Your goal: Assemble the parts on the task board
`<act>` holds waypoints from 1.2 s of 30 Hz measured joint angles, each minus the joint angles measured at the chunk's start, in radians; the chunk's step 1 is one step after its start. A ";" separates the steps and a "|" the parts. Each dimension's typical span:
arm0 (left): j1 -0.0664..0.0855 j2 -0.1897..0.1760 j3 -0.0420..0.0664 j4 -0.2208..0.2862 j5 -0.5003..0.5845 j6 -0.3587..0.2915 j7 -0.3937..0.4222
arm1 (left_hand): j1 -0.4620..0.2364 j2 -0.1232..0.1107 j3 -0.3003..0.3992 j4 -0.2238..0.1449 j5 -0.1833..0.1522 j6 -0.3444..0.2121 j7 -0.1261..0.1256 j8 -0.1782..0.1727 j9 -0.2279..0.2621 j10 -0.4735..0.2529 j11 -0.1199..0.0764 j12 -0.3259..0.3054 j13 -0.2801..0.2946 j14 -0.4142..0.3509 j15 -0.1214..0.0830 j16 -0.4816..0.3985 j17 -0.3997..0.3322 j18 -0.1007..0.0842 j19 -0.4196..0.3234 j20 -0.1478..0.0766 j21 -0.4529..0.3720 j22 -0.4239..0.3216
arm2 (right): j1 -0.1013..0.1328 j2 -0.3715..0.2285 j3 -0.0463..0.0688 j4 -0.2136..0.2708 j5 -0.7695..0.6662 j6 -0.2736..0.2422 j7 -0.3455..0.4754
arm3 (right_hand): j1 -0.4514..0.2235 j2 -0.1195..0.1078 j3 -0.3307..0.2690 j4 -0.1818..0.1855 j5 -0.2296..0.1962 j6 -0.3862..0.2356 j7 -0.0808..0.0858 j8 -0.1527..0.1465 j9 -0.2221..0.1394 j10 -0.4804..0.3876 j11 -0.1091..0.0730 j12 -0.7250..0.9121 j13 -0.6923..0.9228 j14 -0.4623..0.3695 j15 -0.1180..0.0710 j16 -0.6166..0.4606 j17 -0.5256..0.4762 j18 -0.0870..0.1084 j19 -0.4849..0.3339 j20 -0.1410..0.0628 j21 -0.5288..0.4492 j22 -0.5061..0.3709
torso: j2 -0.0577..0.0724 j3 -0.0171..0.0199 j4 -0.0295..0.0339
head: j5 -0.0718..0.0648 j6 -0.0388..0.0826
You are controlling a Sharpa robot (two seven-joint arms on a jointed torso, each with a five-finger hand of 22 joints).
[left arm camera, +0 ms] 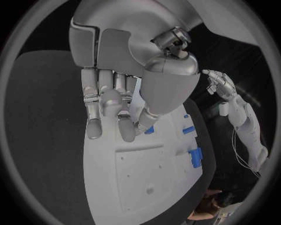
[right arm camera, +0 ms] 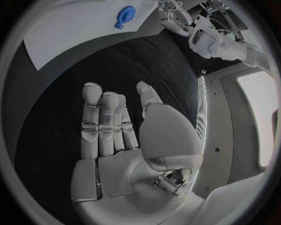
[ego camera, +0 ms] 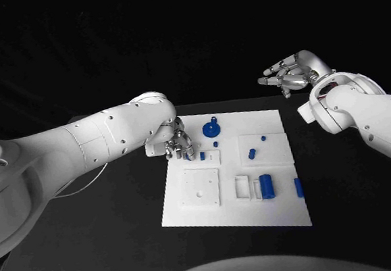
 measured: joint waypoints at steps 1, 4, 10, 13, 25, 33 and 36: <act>0.000 0.001 0.000 -0.001 0.000 -0.001 0.000 | 0.000 0.000 0.000 0.000 -0.001 0.000 0.000 0.000 0.000 0.000 0.000 0.000 0.000 0.000 0.000 0.000 0.000 0.000 0.000 0.000 0.000 0.000 | 0.000 0.000 0.000 0.000 0.000 0.000 0.000 | 0.000 0.000 0.000 0.000 0.000 0.000 0.000 0.000 0.000 0.000 0.000 0.000 0.000 0.000 0.000 0.000 0.000 0.000 0.000 0.000 0.000 0.000 | 0.000 0.0000 -0.0001 | 0.000 0.000; 0.000 0.004 0.000 -0.006 0.000 -0.003 -0.001 | 0.000 0.000 0.002 -0.002 -0.001 0.000 0.000 -0.001 0.012 0.000 0.000 0.000 0.000 0.000 0.000 0.000 0.000 0.000 0.000 0.000 0.000 0.000 | 0.000 0.001 0.000 0.000 0.000 0.000 0.000 | 0.000 0.000 0.000 0.000 0.000 0.000 0.000 0.000 0.000 0.000 0.000 0.000 0.000 0.000 0.000 0.000 0.000 0.000 0.000 0.000 0.000 0.000 | 0.000 0.0000 -0.0007 | 0.001 0.001; 0.000 0.009 0.000 -0.013 0.000 -0.005 -0.002 | 0.000 0.000 0.011 -0.010 -0.001 0.000 0.000 0.003 0.014 0.000 0.000 0.000 -0.001 0.000 0.000 0.000 -0.002 0.000 0.000 0.000 0.000 0.000 | 0.000 0.001 0.000 0.000 0.000 0.001 0.000 | 0.000 0.000 0.000 0.000 0.000 0.000 0.000 0.000 0.000 0.000 0.000 0.000 0.000 0.000 0.000 0.000 0.000 0.000 0.000 0.000 0.000 0.000 | 0.000 0.0004 -0.0008 | 0.001 0.001; 0.000 0.013 0.000 -0.018 0.000 -0.003 -0.004 | 0.000 0.000 0.011 -0.011 -0.004 -0.003 -0.003 0.005 0.014 0.000 0.000 0.000 -0.003 0.000 0.000 0.000 -0.001 0.000 0.000 0.000 0.000 0.000 | 0.000 0.001 0.000 0.000 0.000 0.001 0.000 | 0.000 0.000 0.000 0.000 0.000 0.000 0.000 0.000 0.000 0.000 0.000 0.000 0.000 0.000 0.000 0.000 0.000 0.000 0.000 0.000 0.000 0.000 | 0.000 0.0006 -0.0008 | 0.001 0.001; -0.001 0.026 0.002 -0.036 0.000 0.032 -0.009 | 0.000 0.000 0.012 -0.013 -0.005 -0.003 -0.003 0.005 0.030 0.000 0.000 0.000 -0.006 0.001 0.002 0.000 -0.003 0.000 0.000 0.000 0.000 0.000 | 0.000 0.001 0.000 -0.001 0.000 0.003 0.000 | 0.000 0.000 0.000 0.000 0.000 0.000 0.000 0.000 0.000 0.000 0.000 0.000 0.000 0.000 0.000 0.000 0.000 0.000 0.000 0.000 0.000 0.000 | 0.000 0.0004 -0.0007 | -0.001 0.001; -0.004 0.028 0.002 -0.035 0.001 0.041 -0.010 | 0.000 0.000 0.011 -0.012 -0.010 -0.003 -0.003 0.004 0.052 -0.002 0.002 0.001 -0.006 -0.001 0.000 0.000 -0.005 0.000 0.000 0.000 0.000 0.001 | 0.000 0.001 0.000 -0.001 0.000 0.004 0.000 | 0.000 0.000 0.000 0.000 0.000 0.000 0.000 0.000 0.000 0.000 0.000 0.000 0.000 0.000 0.000 0.000 0.000 0.000 0.000 0.000 0.000 0.000 | 0.000 0.0000 0.0000 | -0.002 0.000; -0.005 0.028 0.002 -0.035 0.003 0.037 -0.010 | -0.002 0.002 -0.008 0.024 -0.016 -0.003 -0.003 0.004 0.051 -0.003 0.003 0.007 -0.006 -0.006 -0.002 0.000 -0.010 0.000 0.000 0.000 -0.007 0.001 | 0.000 0.001 0.000 -0.001 0.000 0.005 0.000 | 0.000 0.000 0.000 0.000 0.000 0.000 0.000 0.000 0.000 0.000 0.000 0.000 0.000 0.000 0.000 0.000 0.000 0.000 0.000 0.000 -0.004 0.000 | 0.000 -0.0001 0.0002 | -0.003 0.000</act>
